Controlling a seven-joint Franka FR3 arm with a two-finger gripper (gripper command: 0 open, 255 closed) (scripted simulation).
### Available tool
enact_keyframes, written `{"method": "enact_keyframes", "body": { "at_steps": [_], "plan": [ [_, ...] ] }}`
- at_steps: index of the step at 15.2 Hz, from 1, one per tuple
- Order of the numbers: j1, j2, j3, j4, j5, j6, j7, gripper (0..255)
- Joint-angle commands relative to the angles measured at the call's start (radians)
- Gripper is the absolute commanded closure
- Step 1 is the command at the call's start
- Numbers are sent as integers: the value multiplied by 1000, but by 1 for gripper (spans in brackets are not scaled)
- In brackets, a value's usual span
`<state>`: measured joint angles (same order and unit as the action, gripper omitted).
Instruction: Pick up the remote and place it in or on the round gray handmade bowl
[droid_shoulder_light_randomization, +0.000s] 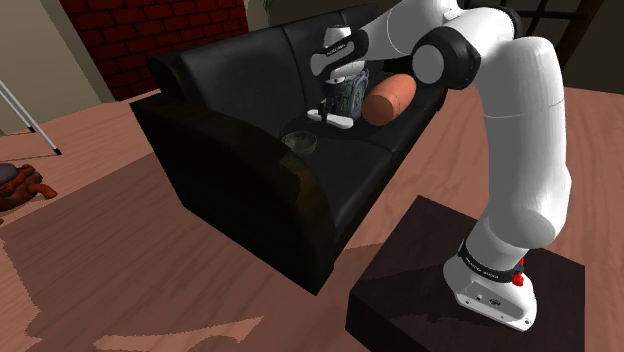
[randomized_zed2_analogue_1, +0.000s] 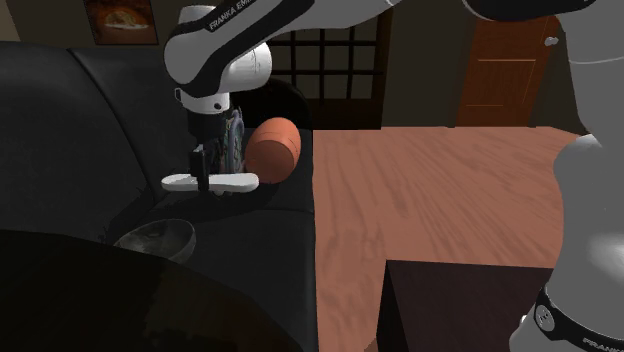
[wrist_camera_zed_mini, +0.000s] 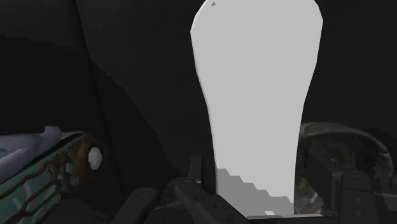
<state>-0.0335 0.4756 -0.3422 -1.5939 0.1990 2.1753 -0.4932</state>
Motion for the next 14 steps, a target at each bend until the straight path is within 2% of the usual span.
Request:
{"method": "enact_keyframes", "body": {
  "at_steps": [1,7,8,9,14],
  "plan": [
    [12,43,10,68,2,-24,32,255],
    [48,198,38,329,5,-128,139,255],
    [52,230,43,385,6,-152,157,255],
    [55,287,50,486,7,-194,185,255],
    [58,301,54,442,12,-136,181,255]
  ]
}}
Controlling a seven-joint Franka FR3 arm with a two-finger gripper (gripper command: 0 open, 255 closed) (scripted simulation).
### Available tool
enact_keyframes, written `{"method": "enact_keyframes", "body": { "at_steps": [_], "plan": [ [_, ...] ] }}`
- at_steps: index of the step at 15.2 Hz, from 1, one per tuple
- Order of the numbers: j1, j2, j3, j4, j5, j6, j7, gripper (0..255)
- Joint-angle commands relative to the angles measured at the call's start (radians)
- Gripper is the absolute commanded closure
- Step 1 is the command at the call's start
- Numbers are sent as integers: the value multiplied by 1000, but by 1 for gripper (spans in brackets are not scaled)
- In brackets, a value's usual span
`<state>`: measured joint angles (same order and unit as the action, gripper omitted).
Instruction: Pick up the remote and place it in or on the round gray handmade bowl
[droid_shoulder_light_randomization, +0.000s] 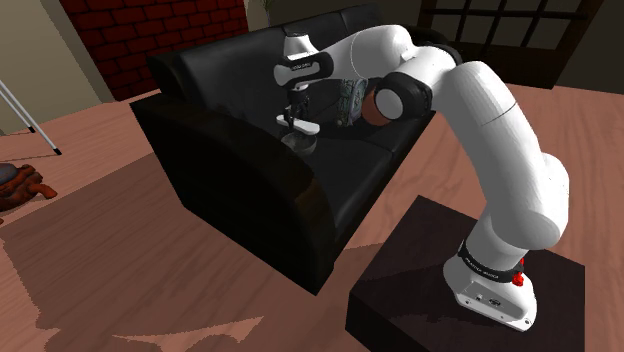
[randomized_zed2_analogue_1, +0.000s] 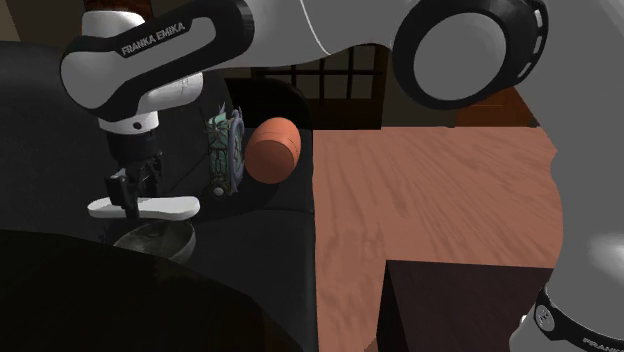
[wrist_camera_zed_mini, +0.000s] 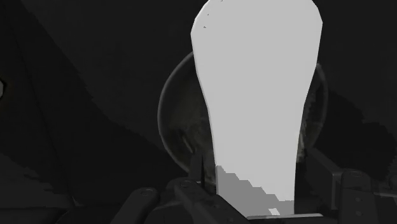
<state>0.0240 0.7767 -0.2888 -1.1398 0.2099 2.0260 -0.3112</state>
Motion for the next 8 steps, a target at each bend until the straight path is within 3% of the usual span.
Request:
{"method": "enact_keyframes", "body": {
  "at_steps": [1,8],
  "plan": [
    [1,3,1,-20,2,24,-2,255],
    [2,34,8,-63,11,97,-8,255]
  ]
}}
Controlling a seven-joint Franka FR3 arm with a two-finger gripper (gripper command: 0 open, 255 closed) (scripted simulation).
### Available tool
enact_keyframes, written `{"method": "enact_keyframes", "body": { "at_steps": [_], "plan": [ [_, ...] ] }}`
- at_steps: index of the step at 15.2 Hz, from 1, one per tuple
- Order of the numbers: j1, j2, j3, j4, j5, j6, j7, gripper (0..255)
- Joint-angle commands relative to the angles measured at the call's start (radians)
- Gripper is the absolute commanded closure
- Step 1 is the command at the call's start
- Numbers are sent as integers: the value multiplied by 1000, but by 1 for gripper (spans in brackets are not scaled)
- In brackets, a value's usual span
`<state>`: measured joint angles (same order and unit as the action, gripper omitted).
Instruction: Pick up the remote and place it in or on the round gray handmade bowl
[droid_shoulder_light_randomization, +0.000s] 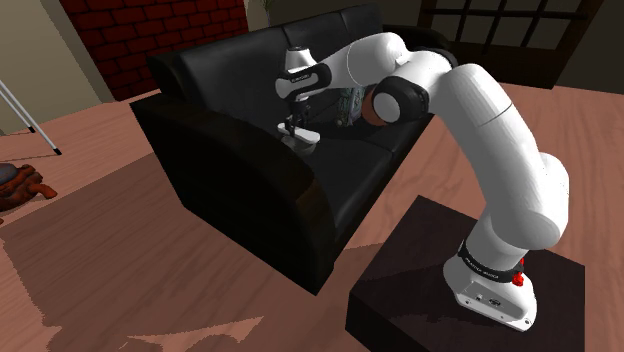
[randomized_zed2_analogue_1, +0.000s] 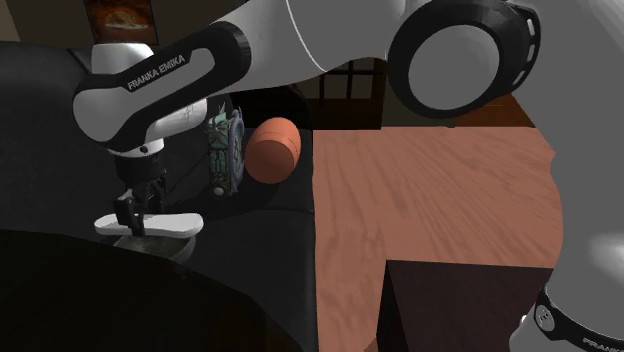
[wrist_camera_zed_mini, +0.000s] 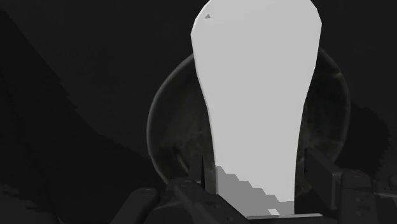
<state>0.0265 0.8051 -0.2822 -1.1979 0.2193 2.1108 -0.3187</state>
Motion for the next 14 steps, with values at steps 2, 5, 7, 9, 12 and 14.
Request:
{"method": "enact_keyframes", "body": {
  "at_steps": [2,5,7,9,12,14],
  "plan": [
    [0,17,4,-14,5,32,-3,255],
    [0,17,4,-14,4,32,-3,255],
    [0,17,4,-14,4,32,-3,255],
    [0,17,4,-14,4,32,-3,255],
    [0,17,4,-14,4,32,-3,0],
    [0,17,4,-14,4,32,-3,0]
  ]
}}
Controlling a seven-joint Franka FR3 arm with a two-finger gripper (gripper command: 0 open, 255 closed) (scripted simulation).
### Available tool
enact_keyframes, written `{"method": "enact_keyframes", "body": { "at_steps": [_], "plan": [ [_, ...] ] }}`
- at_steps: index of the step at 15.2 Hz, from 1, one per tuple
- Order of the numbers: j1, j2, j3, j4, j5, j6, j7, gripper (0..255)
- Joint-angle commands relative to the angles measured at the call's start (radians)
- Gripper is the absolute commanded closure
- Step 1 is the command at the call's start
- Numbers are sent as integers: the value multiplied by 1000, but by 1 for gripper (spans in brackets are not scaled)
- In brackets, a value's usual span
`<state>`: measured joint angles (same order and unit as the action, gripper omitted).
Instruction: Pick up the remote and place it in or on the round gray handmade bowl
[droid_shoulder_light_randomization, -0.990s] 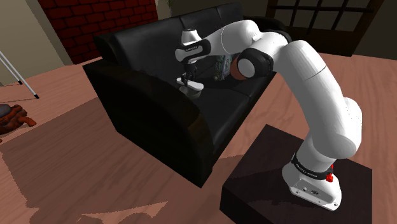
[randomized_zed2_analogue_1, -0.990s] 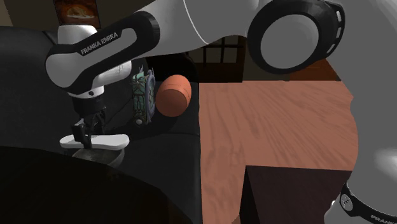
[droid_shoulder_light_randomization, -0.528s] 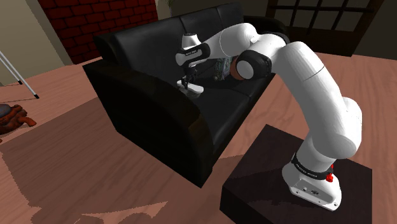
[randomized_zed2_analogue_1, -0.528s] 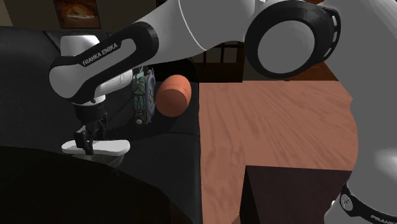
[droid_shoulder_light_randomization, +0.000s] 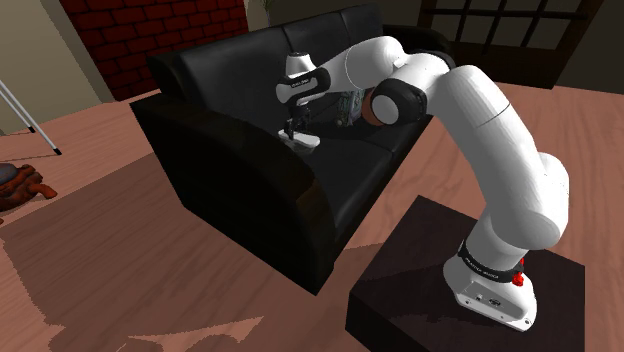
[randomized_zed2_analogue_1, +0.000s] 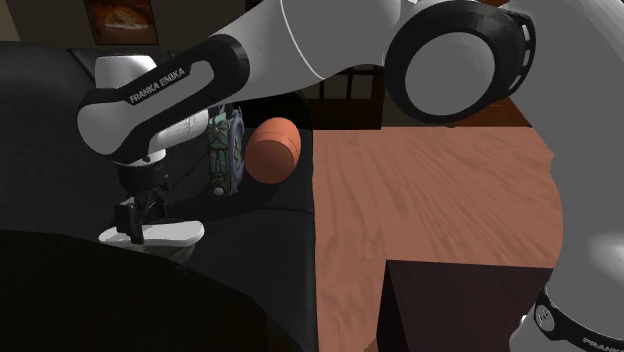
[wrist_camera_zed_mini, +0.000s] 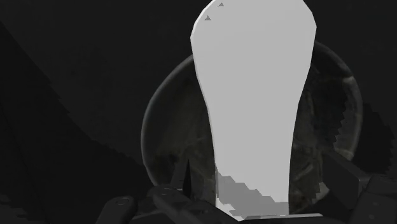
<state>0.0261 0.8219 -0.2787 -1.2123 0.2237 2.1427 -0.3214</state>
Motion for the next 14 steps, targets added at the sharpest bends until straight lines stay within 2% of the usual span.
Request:
{"method": "enact_keyframes", "body": {
  "at_steps": [1,6,14],
  "plan": [
    [0,0,0,0,0,0,0,0],
    [9,-74,-12,1,-15,-74,7,0],
    [10,-74,-12,1,-15,-74,7,0]
  ]
}}
